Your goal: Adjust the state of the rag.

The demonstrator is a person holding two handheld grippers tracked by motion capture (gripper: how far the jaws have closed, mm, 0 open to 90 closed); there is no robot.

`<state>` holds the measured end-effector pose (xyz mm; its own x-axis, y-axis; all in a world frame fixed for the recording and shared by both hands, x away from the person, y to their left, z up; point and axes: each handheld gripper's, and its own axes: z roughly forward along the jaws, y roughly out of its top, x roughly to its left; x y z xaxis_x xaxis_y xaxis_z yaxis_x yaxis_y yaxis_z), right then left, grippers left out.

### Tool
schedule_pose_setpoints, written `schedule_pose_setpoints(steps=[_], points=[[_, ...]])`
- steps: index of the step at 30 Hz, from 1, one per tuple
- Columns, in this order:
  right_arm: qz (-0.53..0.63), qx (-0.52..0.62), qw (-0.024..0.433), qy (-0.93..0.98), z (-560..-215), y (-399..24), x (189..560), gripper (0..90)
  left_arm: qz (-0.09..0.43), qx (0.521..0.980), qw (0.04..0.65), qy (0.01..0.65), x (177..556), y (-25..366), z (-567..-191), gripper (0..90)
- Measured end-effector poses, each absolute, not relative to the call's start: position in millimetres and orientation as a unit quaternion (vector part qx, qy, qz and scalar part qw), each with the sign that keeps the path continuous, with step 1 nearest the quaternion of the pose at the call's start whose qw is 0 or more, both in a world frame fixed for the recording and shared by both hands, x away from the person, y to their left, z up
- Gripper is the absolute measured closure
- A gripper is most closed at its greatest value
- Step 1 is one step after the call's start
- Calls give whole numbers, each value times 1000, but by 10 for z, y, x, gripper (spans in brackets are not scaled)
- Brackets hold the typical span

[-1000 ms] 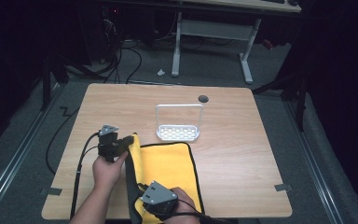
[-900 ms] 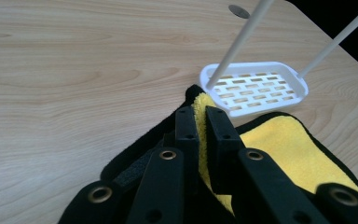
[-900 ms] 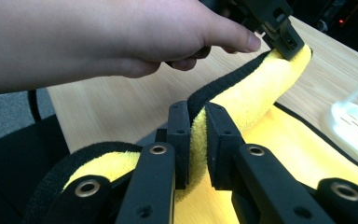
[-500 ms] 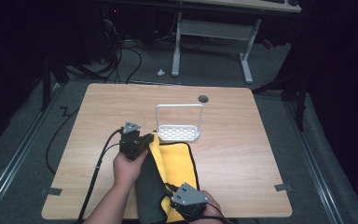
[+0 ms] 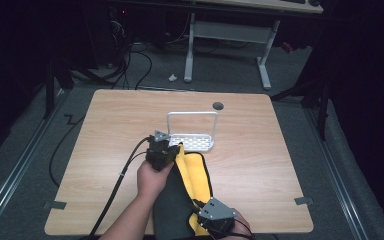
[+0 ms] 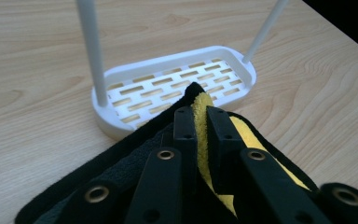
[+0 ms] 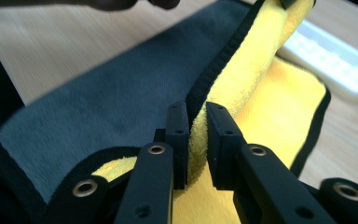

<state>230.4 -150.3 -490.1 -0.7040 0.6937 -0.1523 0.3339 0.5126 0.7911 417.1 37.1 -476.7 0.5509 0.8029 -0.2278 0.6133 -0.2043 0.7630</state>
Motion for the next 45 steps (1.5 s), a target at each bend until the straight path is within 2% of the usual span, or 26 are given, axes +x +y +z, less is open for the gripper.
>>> schedule_pose_setpoints(steps=[7, 21, 29, 31, 33, 35, 37, 41, 45], points=[[371, 326, 219, 841, -5025, -1619, 2308, 800, 102, 776, 417, 461, 4198, 188, -4868, 818], [379, 351, 229, 825, -5001, -1830, 2263, 761, 82, 777, 426, 457, 4230, -68, -4939, 805], [382, 365, 238, 815, -4957, -1960, 2219, 796, 78, 775, 447, 440, 4211, -242, -4811, 800], [384, 372, 240, 810, -4950, -1984, 2222, 791, 85, 780, 442, 435, 4200, -302, -4823, 754], [386, 374, 252, 805, -4930, -1991, 2214, 688, 75, 778, 444, 438, 4207, -330, -4844, 607], [388, 377, 260, 800, -4929, -1997, 2215, 638, 58, 776, 452, 437, 4199, -338, -4842, 482], [395, 380, 271, 791, -4899, -2028, 2223, 614, 71, 775, 459, 427, 4144, -310, -4797, 438], [398, 386, 273, 786, -4912, -2080, 2273, 608, 79, 782, 464, 409, 4016, -88, -4774, 446], [387, 388, 262, 794, -4973, -2068, 2343, 603, 82, 798, 446, 398, 3815, 262, -4892, 535]])
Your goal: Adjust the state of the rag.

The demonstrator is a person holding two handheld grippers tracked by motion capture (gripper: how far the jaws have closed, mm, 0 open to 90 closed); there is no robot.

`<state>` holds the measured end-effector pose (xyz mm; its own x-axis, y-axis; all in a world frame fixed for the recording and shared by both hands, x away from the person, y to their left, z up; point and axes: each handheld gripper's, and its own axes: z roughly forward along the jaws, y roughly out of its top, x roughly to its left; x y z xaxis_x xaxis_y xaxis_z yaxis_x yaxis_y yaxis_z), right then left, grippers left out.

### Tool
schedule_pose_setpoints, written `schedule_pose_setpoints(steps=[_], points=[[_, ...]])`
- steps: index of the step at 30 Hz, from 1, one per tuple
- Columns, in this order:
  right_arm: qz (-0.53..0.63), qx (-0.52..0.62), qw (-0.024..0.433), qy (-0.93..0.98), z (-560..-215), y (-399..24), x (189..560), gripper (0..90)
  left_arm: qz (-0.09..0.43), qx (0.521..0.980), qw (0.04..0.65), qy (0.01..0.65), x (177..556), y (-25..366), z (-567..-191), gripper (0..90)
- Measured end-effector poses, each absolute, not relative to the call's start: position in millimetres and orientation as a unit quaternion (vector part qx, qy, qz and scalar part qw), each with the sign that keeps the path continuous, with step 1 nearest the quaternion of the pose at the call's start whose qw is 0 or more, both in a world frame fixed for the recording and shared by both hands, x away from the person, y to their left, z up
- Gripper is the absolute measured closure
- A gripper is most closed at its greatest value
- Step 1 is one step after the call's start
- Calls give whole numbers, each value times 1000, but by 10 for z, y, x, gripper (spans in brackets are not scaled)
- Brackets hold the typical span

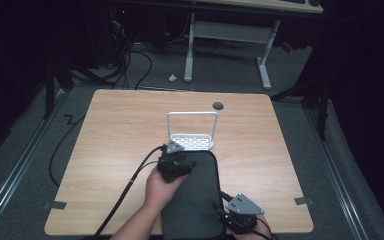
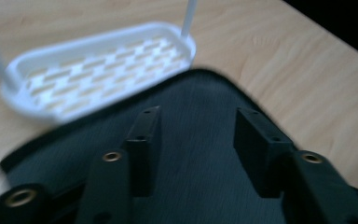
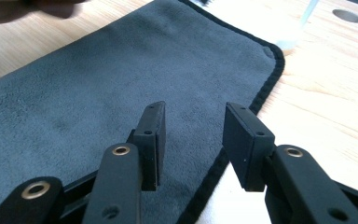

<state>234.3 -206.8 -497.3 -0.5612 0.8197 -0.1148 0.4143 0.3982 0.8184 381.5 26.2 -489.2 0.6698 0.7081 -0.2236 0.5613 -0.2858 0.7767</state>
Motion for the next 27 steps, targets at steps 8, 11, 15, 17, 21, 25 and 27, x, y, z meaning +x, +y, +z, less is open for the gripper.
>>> schedule_pose_setpoints(steps=[8, 11, 15, 17, 21, 25, 27], points=[[373, 402, 226, 805, -5050, -1978, 2829, 703, 102, 832, 397, 373, 3439, 646, -5175, 801], [338, 417, 222, 814, -5135, -1935, 3174, 767, 111, 845, 383, 356, 3406, 638, -5251, 824], [322, 425, 206, 820, -5235, -1908, 3240, 790, 102, 851, 383, 344, 3327, 691, -5246, 825], [326, 421, 193, 824, -5226, -1906, 3153, 785, 93, 853, 386, 339, 3234, 748, -5250, 824], [341, 402, 182, 830, -5240, -1915, 2878, 760, 85, 852, 395, 332, 3031, 847, -5258, 801], [357, 392, 191, 826, -5186, -1936, 2785, 697, 93, 838, 407, 351, 3086, 901, -5234, 683], [365, 397, 197, 819, -5157, -1962, 2800, 683, 88, 822, 421, 373, 3208, 932, -5209, 627]])
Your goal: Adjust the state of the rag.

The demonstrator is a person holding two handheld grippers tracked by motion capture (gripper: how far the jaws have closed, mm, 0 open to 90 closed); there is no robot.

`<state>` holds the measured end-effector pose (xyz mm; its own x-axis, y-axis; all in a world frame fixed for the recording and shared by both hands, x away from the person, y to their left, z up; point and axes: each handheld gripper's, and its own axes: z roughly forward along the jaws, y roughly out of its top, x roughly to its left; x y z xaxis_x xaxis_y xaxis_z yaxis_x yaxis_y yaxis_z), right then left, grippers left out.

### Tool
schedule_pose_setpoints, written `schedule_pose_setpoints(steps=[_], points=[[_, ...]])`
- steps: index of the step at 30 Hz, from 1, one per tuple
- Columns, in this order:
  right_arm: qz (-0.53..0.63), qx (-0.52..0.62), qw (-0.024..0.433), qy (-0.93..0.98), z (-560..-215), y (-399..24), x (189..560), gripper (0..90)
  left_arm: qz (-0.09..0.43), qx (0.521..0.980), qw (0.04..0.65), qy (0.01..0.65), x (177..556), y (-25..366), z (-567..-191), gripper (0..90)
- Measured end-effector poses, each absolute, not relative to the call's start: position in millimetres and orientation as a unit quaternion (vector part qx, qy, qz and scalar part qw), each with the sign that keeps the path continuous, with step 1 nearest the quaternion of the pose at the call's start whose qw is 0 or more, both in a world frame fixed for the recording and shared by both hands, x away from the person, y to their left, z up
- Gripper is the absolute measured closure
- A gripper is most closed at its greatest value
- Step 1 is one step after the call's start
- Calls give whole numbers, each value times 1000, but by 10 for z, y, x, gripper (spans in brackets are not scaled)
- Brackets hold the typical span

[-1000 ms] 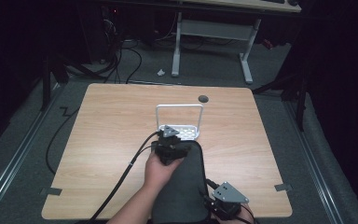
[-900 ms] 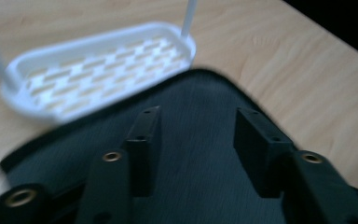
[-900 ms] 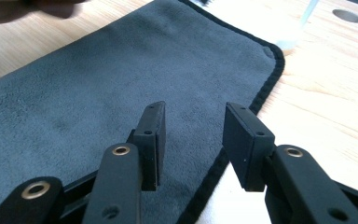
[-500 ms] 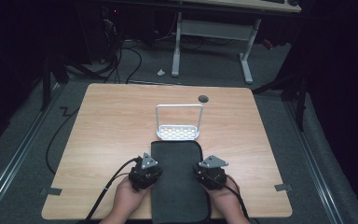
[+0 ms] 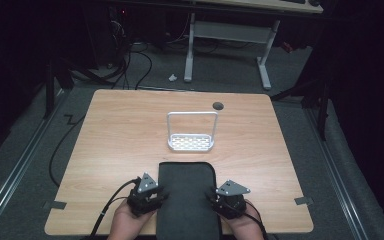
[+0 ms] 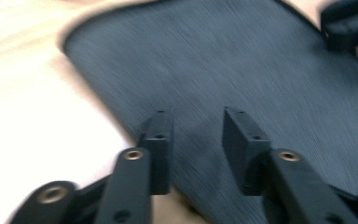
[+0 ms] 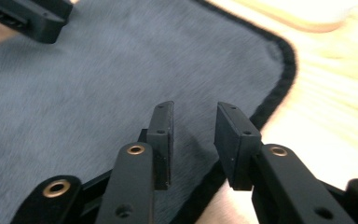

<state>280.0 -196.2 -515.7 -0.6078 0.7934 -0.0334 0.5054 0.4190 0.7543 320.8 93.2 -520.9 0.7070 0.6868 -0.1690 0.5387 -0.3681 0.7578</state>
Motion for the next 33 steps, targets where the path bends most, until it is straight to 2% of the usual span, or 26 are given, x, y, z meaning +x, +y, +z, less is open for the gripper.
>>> schedule_pose_setpoints(steps=[3, 7, 12, 20, 25, 29, 31, 33], points=[[368, 400, 204, 814, -5155, -1995, 2822, 675, 96, 802, 429, 406, 3445, 968, -5172, 515], [365, 402, 204, 814, -5174, -2019, 2828, 661, 66, 777, 439, 446, 3741, 1009, -5171, 413], [367, 399, 208, 814, -5172, -2006, 2815, 647, 68, 766, 441, 462, 3867, 1015, -5177, 372], [365, 396, 204, 818, -5182, -1990, 2822, 643, 66, 773, 418, 473, 3930, 929, -5242, 379], [368, 396, 207, 816, -5176, -2009, 2820, 639, 67, 778, 409, 472, 3904, 883, -5279, 518], [370, 398, 201, 815, -5172, -2014, 2832, 637, 56, 771, 433, 464, 3875, 918, -5347, 746], [371, 395, 206, 815, -5162, -2005, 2830, 633, 38, 759, 446, 473, 3887, 966, -5375, 788], [371, 395, 211, 814, -5144, -2001, 2861, 631, 45, 762, 445, 469, 3875, 953, -5375, 789]])
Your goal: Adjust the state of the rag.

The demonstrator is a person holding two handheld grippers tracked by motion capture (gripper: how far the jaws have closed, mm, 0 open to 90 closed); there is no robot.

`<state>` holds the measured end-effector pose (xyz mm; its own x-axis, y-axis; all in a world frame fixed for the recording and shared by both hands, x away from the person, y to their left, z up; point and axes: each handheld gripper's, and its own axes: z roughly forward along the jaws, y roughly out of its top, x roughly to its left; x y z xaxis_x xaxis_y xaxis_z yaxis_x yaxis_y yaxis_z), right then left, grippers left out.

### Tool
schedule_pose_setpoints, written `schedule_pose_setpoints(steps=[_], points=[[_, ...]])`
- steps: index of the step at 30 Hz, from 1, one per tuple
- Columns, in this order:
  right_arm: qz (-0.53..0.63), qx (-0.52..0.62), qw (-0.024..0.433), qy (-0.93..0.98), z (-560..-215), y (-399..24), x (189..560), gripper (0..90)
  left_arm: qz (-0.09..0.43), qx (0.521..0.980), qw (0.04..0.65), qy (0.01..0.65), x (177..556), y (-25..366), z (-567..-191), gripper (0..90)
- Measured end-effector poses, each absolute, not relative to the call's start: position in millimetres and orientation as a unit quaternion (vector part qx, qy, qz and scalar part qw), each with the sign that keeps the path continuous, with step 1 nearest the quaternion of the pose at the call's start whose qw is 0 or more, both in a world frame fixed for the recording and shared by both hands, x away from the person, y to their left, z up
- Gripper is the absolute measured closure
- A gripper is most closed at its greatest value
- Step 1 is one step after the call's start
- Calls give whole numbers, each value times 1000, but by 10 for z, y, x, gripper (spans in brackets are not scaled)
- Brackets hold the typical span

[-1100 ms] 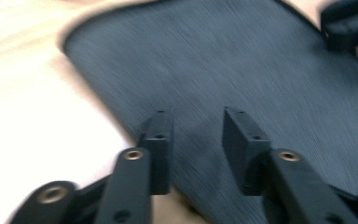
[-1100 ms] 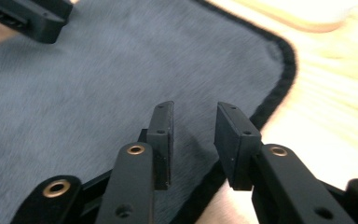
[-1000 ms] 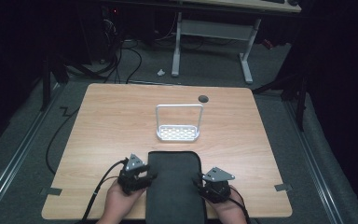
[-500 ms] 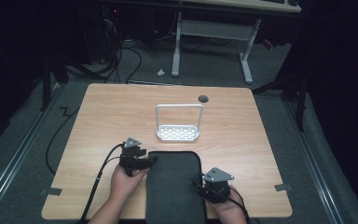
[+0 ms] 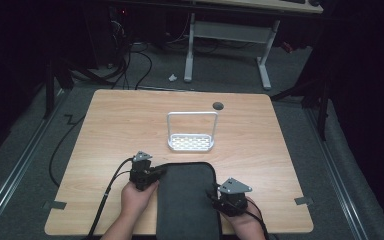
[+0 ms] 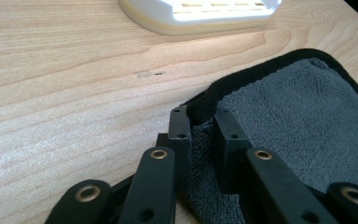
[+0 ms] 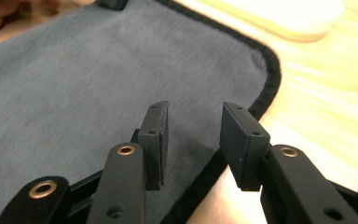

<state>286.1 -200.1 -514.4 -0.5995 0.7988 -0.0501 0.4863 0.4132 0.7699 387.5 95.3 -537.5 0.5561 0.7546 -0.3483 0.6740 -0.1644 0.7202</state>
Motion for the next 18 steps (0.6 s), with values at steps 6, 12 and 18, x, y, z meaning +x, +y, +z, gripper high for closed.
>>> schedule_pose_setpoints(steps=[6, 12, 18], points=[[371, 412, 211, 805, -5072, -1946, 3246, 624, 62, 766, 442, 462, 3841, 927, -5373, 777], [335, 446, 213, 802, -5141, -1868, 3617, 606, 57, 765, 445, 462, 3844, 935, -5376, 761], [327, 453, 196, 806, -5200, -1869, 3675, 574, 57, 765, 445, 461, 3843, 935, -5375, 750]])
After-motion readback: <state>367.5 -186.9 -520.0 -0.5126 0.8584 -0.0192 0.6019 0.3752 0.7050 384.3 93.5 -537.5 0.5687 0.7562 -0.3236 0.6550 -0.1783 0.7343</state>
